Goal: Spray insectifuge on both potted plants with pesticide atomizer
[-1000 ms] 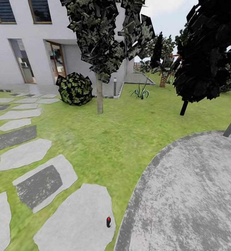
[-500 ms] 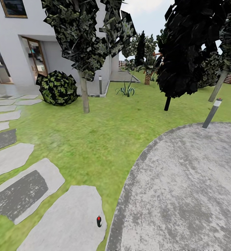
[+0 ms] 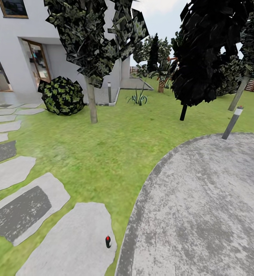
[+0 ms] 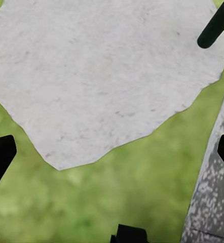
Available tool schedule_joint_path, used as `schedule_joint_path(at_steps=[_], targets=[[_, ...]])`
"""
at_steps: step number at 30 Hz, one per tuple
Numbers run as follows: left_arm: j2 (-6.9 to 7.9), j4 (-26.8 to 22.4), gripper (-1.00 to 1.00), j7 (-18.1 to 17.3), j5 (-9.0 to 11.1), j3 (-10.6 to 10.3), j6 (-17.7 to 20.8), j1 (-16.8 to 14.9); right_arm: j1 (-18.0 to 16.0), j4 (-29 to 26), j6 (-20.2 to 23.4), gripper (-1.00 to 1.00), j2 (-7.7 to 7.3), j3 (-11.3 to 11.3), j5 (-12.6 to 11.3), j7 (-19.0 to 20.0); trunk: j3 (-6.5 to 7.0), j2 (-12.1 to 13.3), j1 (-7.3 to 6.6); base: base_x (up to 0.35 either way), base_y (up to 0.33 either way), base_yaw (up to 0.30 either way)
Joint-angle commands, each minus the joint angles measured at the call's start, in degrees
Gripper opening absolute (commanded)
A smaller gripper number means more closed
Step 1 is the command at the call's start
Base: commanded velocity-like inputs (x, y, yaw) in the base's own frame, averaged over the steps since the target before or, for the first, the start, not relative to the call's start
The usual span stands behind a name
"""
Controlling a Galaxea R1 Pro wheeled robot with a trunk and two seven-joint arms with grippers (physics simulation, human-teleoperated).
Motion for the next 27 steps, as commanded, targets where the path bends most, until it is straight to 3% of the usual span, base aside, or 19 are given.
schedule_joint_path(at_steps=[1,27], targets=[[0.00,0.1,1.00,0.0,0.0,0.1,-0.2,0.0,0.0,0.1,-0.2,1.00,0.00,0.0,0.0,0.0,-0.23,-0.4,0.22,0.000,0.000,0.000],[0.04,0.2,1.00,-0.2,-0.2,-0.1,0.0,-0.1,0.0,0.3,-0.3,1.00,-0.15,-0.4,0.1,-0.4,-4.90,-10.9,5.93,0.000,0.000,0.000]])
